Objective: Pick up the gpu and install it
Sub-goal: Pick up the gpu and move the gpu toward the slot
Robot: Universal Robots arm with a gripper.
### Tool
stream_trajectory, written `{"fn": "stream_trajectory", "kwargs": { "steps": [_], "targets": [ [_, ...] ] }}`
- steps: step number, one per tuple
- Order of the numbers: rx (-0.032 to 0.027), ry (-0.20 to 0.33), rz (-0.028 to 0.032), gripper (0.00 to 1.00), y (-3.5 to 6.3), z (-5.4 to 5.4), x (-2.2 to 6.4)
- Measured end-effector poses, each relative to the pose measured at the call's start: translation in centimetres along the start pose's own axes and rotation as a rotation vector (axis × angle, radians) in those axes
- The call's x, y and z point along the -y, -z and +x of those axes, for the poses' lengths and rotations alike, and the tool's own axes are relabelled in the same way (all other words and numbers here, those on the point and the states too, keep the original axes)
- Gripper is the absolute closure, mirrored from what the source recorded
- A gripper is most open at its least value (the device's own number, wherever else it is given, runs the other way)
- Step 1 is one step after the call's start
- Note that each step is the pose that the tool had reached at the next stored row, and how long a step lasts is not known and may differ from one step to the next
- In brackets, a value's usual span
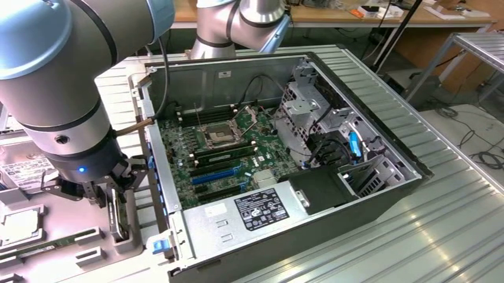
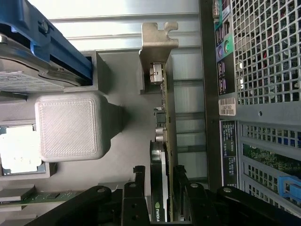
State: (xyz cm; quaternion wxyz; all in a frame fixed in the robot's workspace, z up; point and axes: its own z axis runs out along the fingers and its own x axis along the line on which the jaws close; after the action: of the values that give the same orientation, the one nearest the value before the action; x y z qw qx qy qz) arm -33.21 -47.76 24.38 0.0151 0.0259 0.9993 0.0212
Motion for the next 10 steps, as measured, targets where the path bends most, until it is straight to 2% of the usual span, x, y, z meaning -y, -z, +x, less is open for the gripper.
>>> {"fn": "stream_trajectory", "kwargs": {
  "steps": [2,3,10],
  "targets": [
    [0.0001,0.000,0.0000,0.64,0.00,0.00,0.00],
    [0.0000,0.000,0.0000,0.71,0.00,0.00,0.00],
    [0.0000,0.000,0.0000,0.73,-0.01,0.00,0.00]
  ]
}}
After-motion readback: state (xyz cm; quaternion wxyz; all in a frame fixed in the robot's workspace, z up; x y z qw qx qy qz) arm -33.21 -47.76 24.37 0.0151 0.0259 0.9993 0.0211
